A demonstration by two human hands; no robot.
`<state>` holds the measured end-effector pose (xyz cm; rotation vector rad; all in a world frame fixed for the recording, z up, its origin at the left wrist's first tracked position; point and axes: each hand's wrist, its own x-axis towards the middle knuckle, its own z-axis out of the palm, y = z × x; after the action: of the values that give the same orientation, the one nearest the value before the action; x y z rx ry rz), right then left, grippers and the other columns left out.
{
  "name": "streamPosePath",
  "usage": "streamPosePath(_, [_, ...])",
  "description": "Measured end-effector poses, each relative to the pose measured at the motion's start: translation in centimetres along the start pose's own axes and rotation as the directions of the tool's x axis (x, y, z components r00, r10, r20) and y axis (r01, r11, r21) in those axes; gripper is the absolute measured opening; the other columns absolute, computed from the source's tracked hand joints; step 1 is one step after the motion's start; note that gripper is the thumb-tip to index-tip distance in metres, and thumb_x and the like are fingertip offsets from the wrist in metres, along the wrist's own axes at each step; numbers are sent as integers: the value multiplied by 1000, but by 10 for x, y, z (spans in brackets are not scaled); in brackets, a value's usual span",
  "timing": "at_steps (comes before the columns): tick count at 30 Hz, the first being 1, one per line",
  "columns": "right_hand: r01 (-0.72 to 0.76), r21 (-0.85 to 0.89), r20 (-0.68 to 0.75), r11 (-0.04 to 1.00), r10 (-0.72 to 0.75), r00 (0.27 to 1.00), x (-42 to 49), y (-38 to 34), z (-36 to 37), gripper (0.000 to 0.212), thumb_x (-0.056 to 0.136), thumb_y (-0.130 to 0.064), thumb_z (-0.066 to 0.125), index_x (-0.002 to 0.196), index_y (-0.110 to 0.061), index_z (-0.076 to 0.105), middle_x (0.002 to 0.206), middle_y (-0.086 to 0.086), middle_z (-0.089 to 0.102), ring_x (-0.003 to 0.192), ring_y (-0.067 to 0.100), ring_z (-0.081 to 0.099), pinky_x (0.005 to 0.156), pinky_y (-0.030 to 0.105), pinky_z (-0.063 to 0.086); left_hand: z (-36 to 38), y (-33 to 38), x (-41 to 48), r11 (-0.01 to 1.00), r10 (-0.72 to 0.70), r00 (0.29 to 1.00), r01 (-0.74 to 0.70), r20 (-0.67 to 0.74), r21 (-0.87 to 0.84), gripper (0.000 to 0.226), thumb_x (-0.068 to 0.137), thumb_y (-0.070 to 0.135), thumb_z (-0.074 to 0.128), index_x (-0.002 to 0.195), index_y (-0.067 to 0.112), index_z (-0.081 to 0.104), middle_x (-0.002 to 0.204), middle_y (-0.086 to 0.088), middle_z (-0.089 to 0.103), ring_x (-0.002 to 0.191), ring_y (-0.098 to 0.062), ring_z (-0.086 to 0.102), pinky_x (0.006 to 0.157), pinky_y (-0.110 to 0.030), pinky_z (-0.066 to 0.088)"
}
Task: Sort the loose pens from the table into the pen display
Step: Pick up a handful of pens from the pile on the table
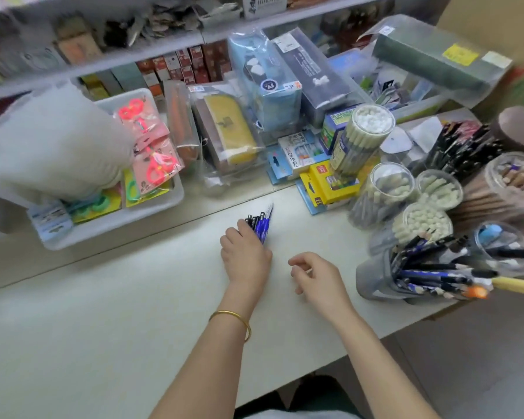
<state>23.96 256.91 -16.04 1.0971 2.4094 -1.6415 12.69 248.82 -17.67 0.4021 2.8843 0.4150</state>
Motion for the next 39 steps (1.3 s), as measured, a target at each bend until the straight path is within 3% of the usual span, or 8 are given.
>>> streamPosePath(2, [3, 6, 18, 1000, -3, 1000, 5, -1, -2, 19, 91, -7, 50, 92, -22, 61, 73, -8, 59, 55, 15, 58, 57, 29, 48, -6, 3, 3, 999, -39, 998, 39, 51, -2, 44, 75, 11, 68, 112, -2, 49, 110, -21, 53, 96, -38, 51, 77, -38, 42])
streamPosePath(5, [10, 4, 38, 1000, -10, 999, 9, -2, -4, 19, 91, -7, 50, 93, -21, 62, 73, -8, 58, 54, 15, 58, 57, 29, 48, -11, 6, 5, 994, -91, 991, 85, 97, 63, 40, 81, 17, 63, 113, 4, 44, 117, -14, 51, 105, -32, 50, 84, -33, 42])
streamPosePath(9, [5, -7, 72, 1000, -4, 997, 13, -4, -4, 18, 91, -7, 49, 95, -18, 63, 74, -7, 58, 55, 16, 59, 60, 28, 48, -7, 5, 3, 992, -94, 992, 87, 80, 89, 28, 83, 6, 52, 110, 7, 44, 114, -13, 55, 103, -31, 53, 81, -34, 43])
streamPosePath(27, [-12, 23, 131, 1000, 9, 991, 24, -19, 13, 19, 92, -7, 48, 93, -21, 61, 82, 3, 64, 51, 11, 58, 50, 23, 46, -20, -4, -10, 994, -108, 989, 106, 98, 18, 29, 83, 1, 52, 108, 8, 40, 109, -13, 59, 100, -32, 55, 68, -33, 37])
streamPosePath(30, [-22, 50, 133, 999, 15, 991, 24, -24, 15, 19, 92, -6, 48, 94, -18, 62, 80, 2, 64, 52, 13, 58, 51, 23, 45, -29, -8, -9, 990, -95, 989, 106, 112, -92, 28, 82, 6, 55, 106, 7, 39, 102, -11, 58, 89, -35, 58, 61, -32, 36])
streamPosePath(33, [-58, 138, 140, 989, 38, 989, 23, -30, 18, 16, 94, -8, 48, 94, -16, 62, 82, 6, 66, 52, 15, 59, 53, 27, 45, -40, -13, -8, 932, -126, 979, 173, 163, -319, 29, 80, 10, 59, 96, 9, 36, 85, -5, 50, 73, -30, 51, 55, -31, 34])
streamPosePath(36, [-138, 283, 164, 949, 94, 982, 18, -37, 26, 15, 97, -12, 48, 100, -9, 62, 85, 10, 66, 57, 17, 59, 50, 26, 45, -54, -11, -6, 774, -157, 967, 248, 202, -583, 27, 80, 10, 61, 96, 8, 39, 80, -3, 50, 67, -21, 51, 53, -27, 40])
streamPosePath(39, [-234, 442, 162, 866, 179, 970, 14, -44, 33, 18, 99, -17, 46, 101, -8, 61, 92, 14, 65, 68, 19, 60, 52, 25, 48, -66, -6, -3, 593, -192, 961, 276, 200, -757, 28, 78, 9, 62, 99, 9, 43, 90, -13, 58, 70, -21, 57, 61, -31, 50])
